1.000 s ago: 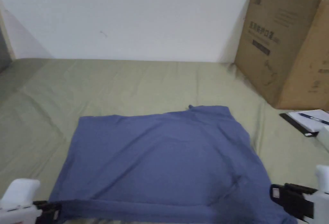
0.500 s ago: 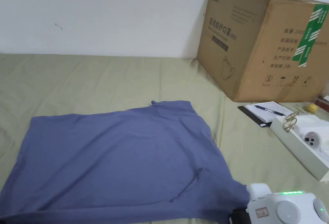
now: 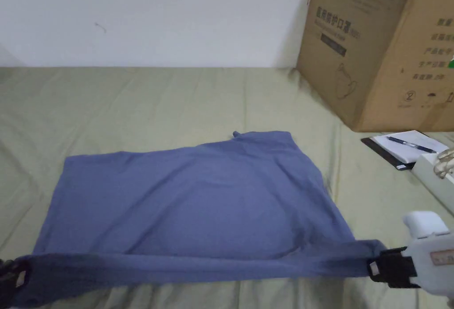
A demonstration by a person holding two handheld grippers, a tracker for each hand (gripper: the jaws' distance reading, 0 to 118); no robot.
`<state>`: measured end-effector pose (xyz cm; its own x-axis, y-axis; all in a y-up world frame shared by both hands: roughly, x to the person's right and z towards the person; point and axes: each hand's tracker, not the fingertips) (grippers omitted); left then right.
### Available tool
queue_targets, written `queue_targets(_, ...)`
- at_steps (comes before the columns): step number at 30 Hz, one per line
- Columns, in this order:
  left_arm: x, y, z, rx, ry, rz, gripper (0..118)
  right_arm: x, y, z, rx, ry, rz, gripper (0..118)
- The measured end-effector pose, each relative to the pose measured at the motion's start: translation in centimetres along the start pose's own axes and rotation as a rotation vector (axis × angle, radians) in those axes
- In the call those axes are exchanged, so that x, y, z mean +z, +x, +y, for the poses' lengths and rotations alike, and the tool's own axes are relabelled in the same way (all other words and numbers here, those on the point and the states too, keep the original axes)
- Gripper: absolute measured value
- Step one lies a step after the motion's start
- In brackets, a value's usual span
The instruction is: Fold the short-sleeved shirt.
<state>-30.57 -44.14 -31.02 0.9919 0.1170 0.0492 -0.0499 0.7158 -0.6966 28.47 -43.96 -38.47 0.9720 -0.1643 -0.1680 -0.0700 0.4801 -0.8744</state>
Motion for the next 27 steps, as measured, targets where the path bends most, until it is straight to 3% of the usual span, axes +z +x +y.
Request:
queue_targets(4, -5.8, -0.9, 4.2, -0.071, -0.107, 0.011, 2, -3.7, 0.7, 7.7, -0.039, -0.124, 0.021, 6)
queue_targets(9, -12.7, -2.4, 6.4, -0.013, -0.160, 0.042, 3, -10.7, 0.5, 14.1, -0.050, -0.200, -0.038, 7)
queue_targets(11, -14.6, -2.8, 6.8, 0.024, -0.178, 0.063, 7, -13.0, 0.1, 15.0, -0.074, -0.206, -0.077, 27)
queue_targets(12, -15.3, -3.0, 6.8, 0.055, -0.184, 0.061, 33, -13.9, 0.1, 15.0, -0.097, -0.190, -0.101, 49)
queue_targets(14, -16.1, -3.0, 6.3, 0.081, -0.144, 0.115, 96, -14.7, 0.2, 14.7, -0.137, -0.103, -0.125, 101)
queue_targets(15, -16.2, -3.0, 6.2, 0.083, -0.122, 0.124, 118, -14.8, 0.3, 14.4, -0.153, -0.071, -0.118, 116)
queue_targets(19, -13.0, -2.5, 5.8, 0.118, 0.077, 0.084, 118, -12.3, 1.3, 12.6, -0.212, 0.121, -0.089, 117)
queue_targets(24, -5.4, -0.9, 4.6, 0.190, 0.261, 0.084, 118, -3.9, -0.4, 8.3, -0.153, 0.382, -0.033, 115)
queue_targets(25, -3.6, -0.8, 4.0, 0.215, 0.280, 0.017, 115, -2.1, -1.1, 7.0, -0.121, 0.432, -0.023, 114)
queue_targets(26, -2.0, -0.5, 3.3, 0.224, 0.307, -0.033, 106, -0.6, -1.8, 5.8, -0.101, 0.484, -0.003, 109)
queue_targets(27, -0.3, 0.4, 2.5, 0.219, 0.346, -0.014, 75, 1.1, -2.5, 4.1, -0.083, 0.579, 0.042, 91)
